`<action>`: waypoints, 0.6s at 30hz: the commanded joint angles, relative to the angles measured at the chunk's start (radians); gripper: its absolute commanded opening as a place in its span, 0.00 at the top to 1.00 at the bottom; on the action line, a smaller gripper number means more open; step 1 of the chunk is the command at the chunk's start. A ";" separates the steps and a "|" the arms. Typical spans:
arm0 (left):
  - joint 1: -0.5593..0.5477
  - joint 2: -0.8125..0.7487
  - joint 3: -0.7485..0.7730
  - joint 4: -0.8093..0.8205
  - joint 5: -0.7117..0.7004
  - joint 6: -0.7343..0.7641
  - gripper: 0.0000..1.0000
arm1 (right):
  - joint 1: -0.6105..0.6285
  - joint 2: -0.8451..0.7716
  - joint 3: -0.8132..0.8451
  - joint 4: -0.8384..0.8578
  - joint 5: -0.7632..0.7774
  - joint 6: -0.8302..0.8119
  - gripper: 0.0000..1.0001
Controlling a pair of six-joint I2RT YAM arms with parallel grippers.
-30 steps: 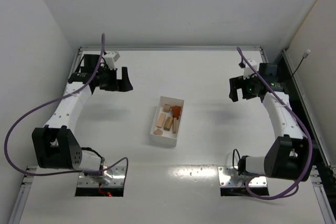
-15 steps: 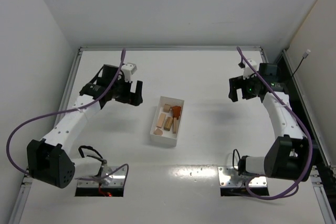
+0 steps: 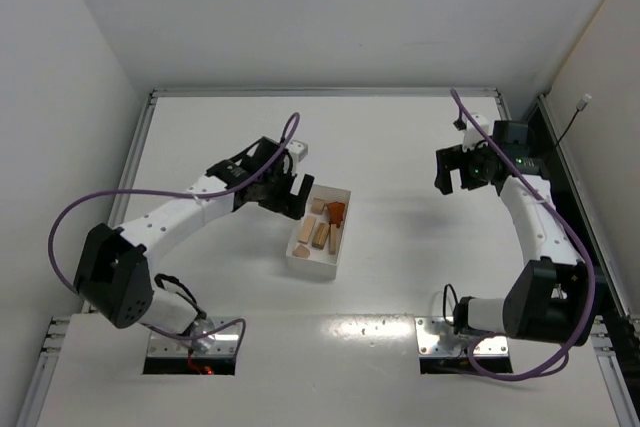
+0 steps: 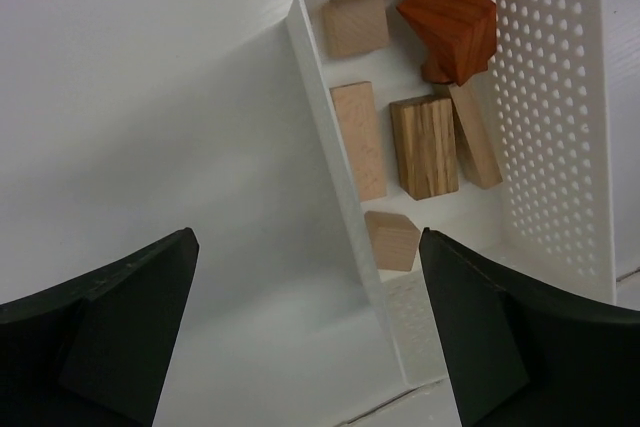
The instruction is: Build the wood block tower
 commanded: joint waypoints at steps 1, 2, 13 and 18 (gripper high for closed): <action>-0.031 0.060 0.067 0.027 -0.026 -0.082 0.10 | -0.004 -0.025 -0.013 0.016 -0.008 -0.021 0.00; -0.031 0.080 0.093 0.012 -0.026 -0.082 0.11 | -0.004 -0.038 -0.013 0.016 0.002 -0.021 0.00; -0.090 0.226 0.174 -0.011 -0.041 -0.118 0.46 | -0.033 -0.058 -0.064 0.007 0.011 -0.039 0.00; -0.090 0.206 0.132 -0.021 -0.107 -0.147 0.50 | -0.042 -0.058 -0.054 -0.002 0.011 -0.048 0.00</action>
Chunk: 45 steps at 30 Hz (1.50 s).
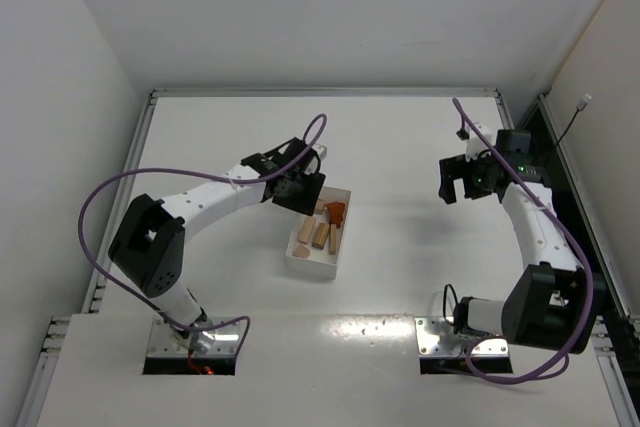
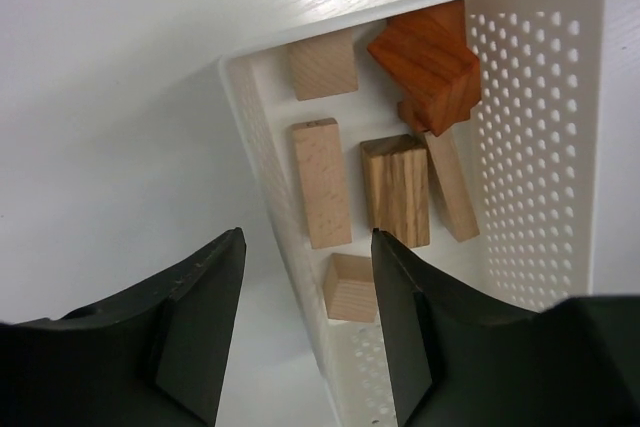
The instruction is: Build the wood block tower
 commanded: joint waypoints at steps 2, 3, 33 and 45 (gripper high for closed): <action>-0.005 -0.041 -0.023 -0.013 -0.072 -0.043 0.50 | -0.007 -0.024 0.009 0.004 0.001 -0.021 0.00; -0.005 -0.041 -0.046 -0.013 -0.072 -0.043 0.50 | -0.007 -0.024 0.009 0.004 0.001 -0.021 0.00; 0.006 0.148 0.391 0.063 -0.762 0.187 1.00 | -0.007 -0.005 0.021 0.015 -0.019 -0.021 0.00; -0.083 0.092 0.014 0.715 -1.281 0.823 1.00 | -0.007 0.014 0.053 0.015 -0.028 -0.012 0.00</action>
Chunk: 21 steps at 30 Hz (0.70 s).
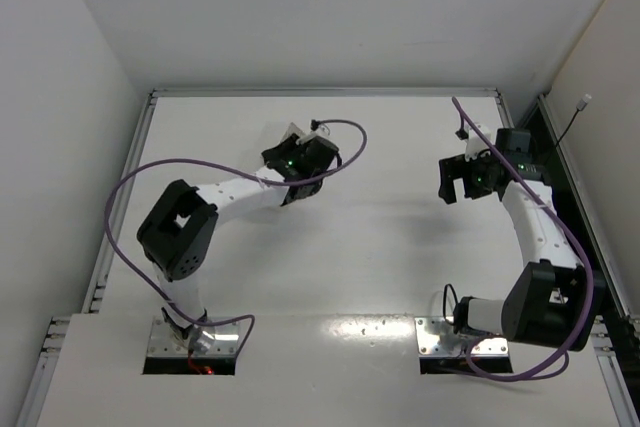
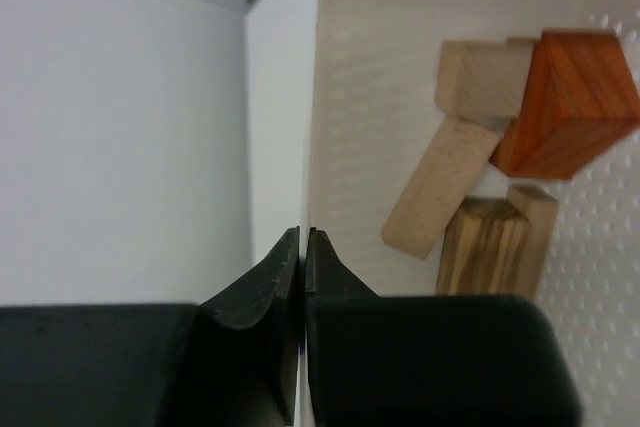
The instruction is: Build the wood block tower
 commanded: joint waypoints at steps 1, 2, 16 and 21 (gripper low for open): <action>-0.037 -0.069 -0.058 0.491 -0.238 0.346 1.00 | -0.007 -0.008 0.042 0.030 -0.022 0.001 0.00; -0.037 -0.069 -0.089 0.605 -0.249 0.432 1.00 | -0.007 -0.008 0.042 0.030 -0.022 0.001 0.00; -0.212 0.191 -0.287 2.074 -0.040 1.746 1.00 | -0.007 -0.117 -0.021 0.040 -0.001 0.001 0.00; -0.221 0.223 -0.305 2.083 -0.008 1.746 1.00 | -0.007 -0.136 -0.043 0.040 0.008 0.001 0.00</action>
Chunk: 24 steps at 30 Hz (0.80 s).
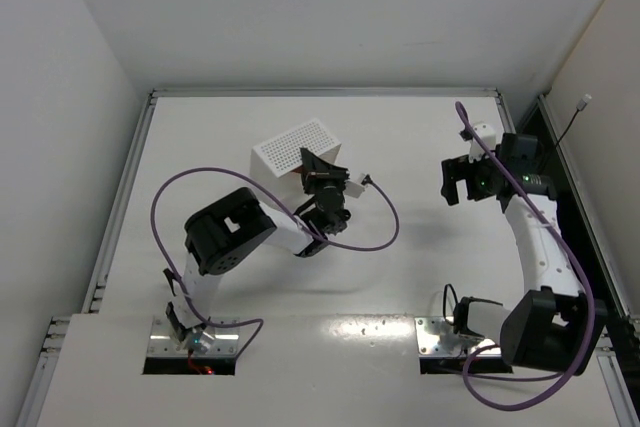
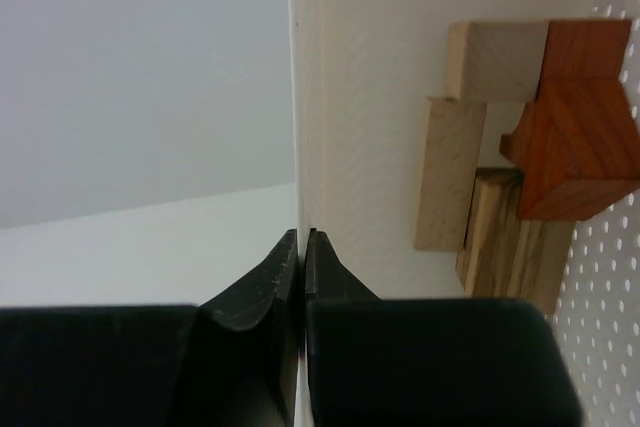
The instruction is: Build the wood block tower
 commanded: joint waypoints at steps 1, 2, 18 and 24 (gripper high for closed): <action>-0.002 -0.006 0.011 0.628 0.036 0.092 1.00 | -0.007 -0.023 -0.023 0.027 0.004 0.000 0.00; -0.002 0.009 0.011 0.628 0.036 0.092 1.00 | -0.007 -0.033 -0.032 0.027 0.004 0.000 0.00; 0.032 0.138 0.019 0.631 -0.091 0.032 1.00 | -0.007 -0.024 -0.023 0.018 0.004 0.000 0.00; -0.006 -0.069 0.008 0.620 -0.174 0.066 1.00 | -0.016 -0.015 0.019 -0.031 0.004 -0.009 0.00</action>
